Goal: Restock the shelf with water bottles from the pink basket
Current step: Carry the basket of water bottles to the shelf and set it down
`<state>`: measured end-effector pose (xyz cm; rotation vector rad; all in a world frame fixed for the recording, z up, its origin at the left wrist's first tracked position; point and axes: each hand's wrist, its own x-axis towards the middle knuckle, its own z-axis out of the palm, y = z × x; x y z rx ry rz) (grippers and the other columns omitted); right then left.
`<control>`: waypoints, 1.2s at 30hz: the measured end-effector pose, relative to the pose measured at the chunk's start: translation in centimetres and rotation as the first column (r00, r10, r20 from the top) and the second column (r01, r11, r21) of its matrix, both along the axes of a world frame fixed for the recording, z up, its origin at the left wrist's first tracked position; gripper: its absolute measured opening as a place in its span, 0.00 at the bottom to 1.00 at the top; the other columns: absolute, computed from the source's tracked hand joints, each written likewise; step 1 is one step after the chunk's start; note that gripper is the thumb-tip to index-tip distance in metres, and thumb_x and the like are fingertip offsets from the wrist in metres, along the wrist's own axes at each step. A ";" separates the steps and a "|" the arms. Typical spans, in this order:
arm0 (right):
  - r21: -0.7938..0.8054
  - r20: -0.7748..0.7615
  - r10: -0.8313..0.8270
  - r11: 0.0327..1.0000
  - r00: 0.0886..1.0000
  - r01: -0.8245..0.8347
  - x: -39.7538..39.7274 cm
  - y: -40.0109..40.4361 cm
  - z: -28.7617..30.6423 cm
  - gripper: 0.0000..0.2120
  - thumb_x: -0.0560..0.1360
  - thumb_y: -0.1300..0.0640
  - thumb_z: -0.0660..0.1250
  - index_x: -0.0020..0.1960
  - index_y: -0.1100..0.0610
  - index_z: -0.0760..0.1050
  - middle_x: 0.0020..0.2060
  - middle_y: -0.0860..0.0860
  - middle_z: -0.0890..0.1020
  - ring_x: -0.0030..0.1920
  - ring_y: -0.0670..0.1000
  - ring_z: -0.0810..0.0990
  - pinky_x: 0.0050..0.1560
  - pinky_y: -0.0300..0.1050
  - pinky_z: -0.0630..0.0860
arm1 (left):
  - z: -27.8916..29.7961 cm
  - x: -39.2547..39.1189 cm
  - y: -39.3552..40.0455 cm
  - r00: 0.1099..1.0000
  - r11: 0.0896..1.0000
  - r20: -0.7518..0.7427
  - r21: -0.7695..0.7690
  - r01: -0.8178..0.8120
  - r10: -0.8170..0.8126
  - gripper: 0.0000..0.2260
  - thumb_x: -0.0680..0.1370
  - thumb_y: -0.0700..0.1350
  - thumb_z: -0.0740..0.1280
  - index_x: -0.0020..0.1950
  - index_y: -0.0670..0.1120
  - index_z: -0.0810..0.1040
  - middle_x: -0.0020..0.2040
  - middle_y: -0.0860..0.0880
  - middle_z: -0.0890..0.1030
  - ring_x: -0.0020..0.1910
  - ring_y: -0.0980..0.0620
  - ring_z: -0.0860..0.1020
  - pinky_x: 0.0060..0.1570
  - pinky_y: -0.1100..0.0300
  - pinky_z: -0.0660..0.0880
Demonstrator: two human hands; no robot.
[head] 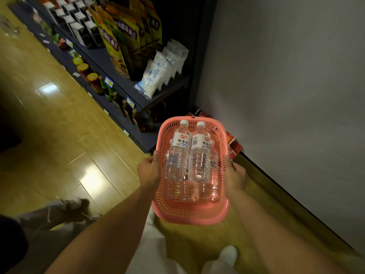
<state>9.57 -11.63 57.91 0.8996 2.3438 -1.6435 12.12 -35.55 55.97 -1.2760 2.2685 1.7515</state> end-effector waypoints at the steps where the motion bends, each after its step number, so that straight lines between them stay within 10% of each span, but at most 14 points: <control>1: 0.012 0.001 0.017 1.000 1.000 -0.017 -0.2 -0.4 0.0 0.21 0.81 0.41 0.62 0.42 0.56 0.80 0.31 0.49 0.79 0.28 0.47 0.77 0.28 0.38 0.70 | -0.1 0.1 -0.3 1.000 1.000 0.004 0.005 -0.013 0.013 0.23 0.84 0.58 0.61 0.49 0.42 0.87 0.41 0.45 0.86 0.42 0.43 0.85 0.49 0.42 0.84; 11: 0.068 0.014 0.104 0.992 0.994 -0.105 -2.2 -5.5 -0.9 0.20 0.79 0.38 0.64 0.39 0.51 0.81 0.36 0.55 0.85 0.39 0.61 0.85 0.45 0.63 0.84 | 0.4 1.0 -4.7 0.990 0.990 -0.015 0.006 -0.138 0.138 0.22 0.84 0.57 0.61 0.47 0.43 0.87 0.40 0.45 0.86 0.44 0.41 0.86 0.50 0.46 0.83; 21: 0.003 -0.019 0.226 0.974 0.974 -0.226 -5.0 -11.3 -1.1 0.24 0.80 0.40 0.63 0.38 0.58 0.78 0.29 0.53 0.77 0.31 0.54 0.74 0.35 0.48 0.73 | 0.7 0.9 -9.9 0.966 0.966 -0.013 0.010 -0.257 0.257 0.21 0.84 0.59 0.61 0.40 0.49 0.84 0.40 0.45 0.87 0.41 0.43 0.86 0.51 0.43 0.84; 36: 0.060 -0.010 0.272 0.961 0.962 -0.271 -7.5 -18.6 -1.5 0.22 0.80 0.40 0.63 0.33 0.51 0.77 0.28 0.51 0.77 0.30 0.52 0.76 0.35 0.50 0.77 | -0.1 -0.9 -16.6 0.962 0.961 0.026 0.037 -0.274 0.274 0.23 0.85 0.58 0.60 0.47 0.43 0.84 0.41 0.46 0.85 0.39 0.44 0.85 0.45 0.54 0.82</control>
